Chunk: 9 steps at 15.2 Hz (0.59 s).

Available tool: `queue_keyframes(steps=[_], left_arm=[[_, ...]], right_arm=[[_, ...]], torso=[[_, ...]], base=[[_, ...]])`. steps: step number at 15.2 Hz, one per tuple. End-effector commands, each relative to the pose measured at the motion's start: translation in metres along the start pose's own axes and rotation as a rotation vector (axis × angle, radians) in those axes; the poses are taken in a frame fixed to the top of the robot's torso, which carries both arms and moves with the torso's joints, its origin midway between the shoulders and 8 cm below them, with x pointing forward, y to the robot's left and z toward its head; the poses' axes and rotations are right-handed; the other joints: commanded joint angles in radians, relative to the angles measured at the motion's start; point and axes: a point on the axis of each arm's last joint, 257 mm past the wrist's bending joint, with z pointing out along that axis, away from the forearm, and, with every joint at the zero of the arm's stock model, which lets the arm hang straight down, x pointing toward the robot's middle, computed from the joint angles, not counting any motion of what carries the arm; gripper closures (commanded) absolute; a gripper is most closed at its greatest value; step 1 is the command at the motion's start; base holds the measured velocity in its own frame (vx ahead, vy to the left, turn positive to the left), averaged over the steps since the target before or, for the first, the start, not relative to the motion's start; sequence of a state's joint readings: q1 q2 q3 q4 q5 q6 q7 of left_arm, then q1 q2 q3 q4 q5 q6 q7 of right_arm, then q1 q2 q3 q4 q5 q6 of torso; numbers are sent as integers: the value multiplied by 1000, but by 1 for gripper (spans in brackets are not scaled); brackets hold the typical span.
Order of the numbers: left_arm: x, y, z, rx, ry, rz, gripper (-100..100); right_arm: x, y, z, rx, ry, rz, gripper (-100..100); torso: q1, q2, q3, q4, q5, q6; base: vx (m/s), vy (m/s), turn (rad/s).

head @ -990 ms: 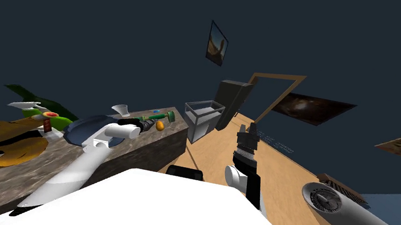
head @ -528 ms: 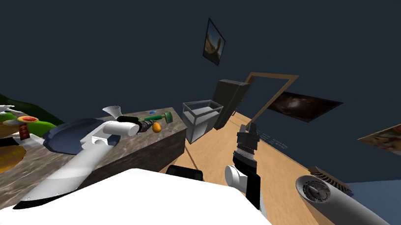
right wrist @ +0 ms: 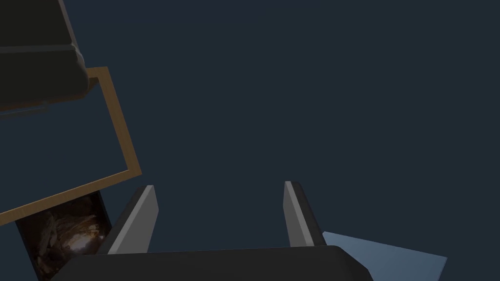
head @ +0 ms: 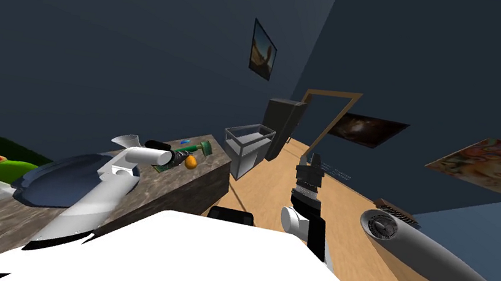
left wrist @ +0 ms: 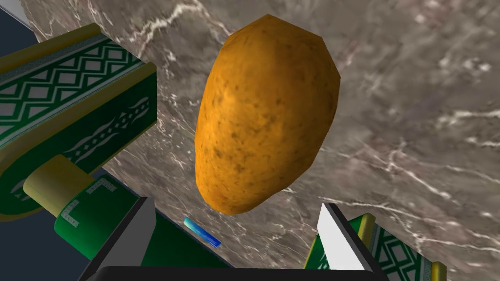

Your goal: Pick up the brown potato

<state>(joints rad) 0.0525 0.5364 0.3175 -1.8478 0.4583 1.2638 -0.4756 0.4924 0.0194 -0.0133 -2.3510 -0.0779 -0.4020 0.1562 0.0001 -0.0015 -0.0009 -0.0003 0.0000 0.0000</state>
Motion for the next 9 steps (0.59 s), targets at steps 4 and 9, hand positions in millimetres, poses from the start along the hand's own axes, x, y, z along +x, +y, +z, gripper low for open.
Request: queue_keyframes(steps=[4,9], left_arm=[[-3,16,-3,-76,46,-2,-100],[-1,30,-8,-145,92,-5,-100]], right_arm=[[0,0,0,0,0,0,0],[0,0,0,0,0,0,0]], torso=[[0,0,0,0,0,0],[0,0,0,0,0,0]], base=[[25,17,-91],[22,22,-76]])
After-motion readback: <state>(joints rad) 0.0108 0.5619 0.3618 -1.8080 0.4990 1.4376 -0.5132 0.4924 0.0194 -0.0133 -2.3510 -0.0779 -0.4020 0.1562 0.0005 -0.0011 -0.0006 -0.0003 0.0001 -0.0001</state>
